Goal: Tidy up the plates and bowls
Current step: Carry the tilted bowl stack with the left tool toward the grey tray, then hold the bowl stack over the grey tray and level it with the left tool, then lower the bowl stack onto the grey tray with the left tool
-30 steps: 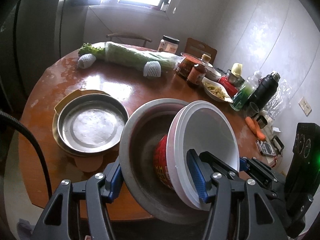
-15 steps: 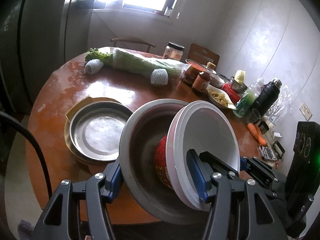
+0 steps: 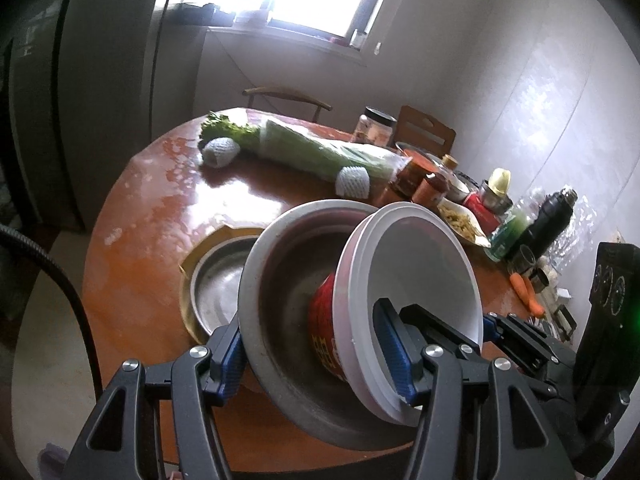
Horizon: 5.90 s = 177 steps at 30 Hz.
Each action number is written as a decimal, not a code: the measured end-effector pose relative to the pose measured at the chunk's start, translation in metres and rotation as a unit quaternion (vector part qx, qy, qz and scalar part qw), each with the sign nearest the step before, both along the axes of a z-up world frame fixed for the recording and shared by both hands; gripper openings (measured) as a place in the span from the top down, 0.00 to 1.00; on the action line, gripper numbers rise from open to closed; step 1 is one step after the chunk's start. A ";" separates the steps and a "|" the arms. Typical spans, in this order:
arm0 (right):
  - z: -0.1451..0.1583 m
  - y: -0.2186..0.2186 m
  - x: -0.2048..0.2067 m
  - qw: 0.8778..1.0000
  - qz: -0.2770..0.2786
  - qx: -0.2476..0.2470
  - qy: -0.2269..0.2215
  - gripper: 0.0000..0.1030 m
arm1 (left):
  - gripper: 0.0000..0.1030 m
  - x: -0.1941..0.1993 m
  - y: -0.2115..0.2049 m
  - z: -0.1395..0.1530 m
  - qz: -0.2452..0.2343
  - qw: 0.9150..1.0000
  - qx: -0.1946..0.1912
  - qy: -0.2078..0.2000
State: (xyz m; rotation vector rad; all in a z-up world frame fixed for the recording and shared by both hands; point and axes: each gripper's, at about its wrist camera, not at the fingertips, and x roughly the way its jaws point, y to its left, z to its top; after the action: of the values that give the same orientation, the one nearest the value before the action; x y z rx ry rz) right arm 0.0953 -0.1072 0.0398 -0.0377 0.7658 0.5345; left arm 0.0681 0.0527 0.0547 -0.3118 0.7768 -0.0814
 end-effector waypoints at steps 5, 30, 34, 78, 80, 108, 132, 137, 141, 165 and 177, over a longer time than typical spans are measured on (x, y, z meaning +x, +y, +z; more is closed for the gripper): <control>0.005 0.019 0.011 1.000 0.011 0.001 -0.006 0.59 | 0.42 0.009 0.017 0.003 0.010 1.000 0.002 -0.004; -0.040 0.057 0.054 0.999 0.021 -0.019 0.034 0.59 | 0.43 0.047 0.051 -0.045 0.017 0.999 -0.004 0.029; -0.046 0.060 0.056 0.999 0.019 -0.021 0.041 0.59 | 0.43 0.050 0.052 -0.052 0.018 0.999 -0.001 0.035; -0.063 0.077 0.058 0.998 0.018 -0.055 0.033 0.56 | 0.44 0.054 0.059 -0.069 0.026 0.999 -0.002 0.048; -0.063 0.077 0.058 0.998 0.019 -0.055 0.033 0.56 | 0.44 0.054 0.059 -0.069 0.025 0.998 -0.002 0.049; -0.060 0.076 0.056 0.998 0.020 -0.057 0.024 0.46 | 0.44 0.049 0.066 -0.064 0.039 0.998 0.012 0.043; -0.047 0.076 0.048 0.997 0.017 -0.070 -0.010 0.39 | 0.43 0.040 0.069 -0.054 0.045 0.998 0.017 0.032; -0.043 0.074 0.046 0.997 0.017 -0.069 -0.015 0.39 | 0.43 0.035 0.069 -0.050 0.048 0.998 0.018 0.028; -0.039 0.074 0.043 0.997 0.017 -0.068 -0.020 0.39 | 0.43 0.031 0.068 -0.046 0.048 0.998 0.020 0.023; -0.027 0.063 0.030 0.998 0.010 -0.052 -0.030 0.37 | 0.43 0.012 0.075 -0.045 0.070 0.997 0.030 0.026; -0.043 0.069 0.038 0.998 0.012 -0.066 -0.005 0.37 | 0.43 0.011 0.079 -0.047 0.075 0.997 0.025 0.026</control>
State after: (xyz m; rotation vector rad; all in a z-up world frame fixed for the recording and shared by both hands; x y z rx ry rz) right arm 0.1330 -0.0385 -0.0037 -0.1715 0.7911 0.5050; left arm 0.0795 0.1313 0.0074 -0.3239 0.8037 0.0877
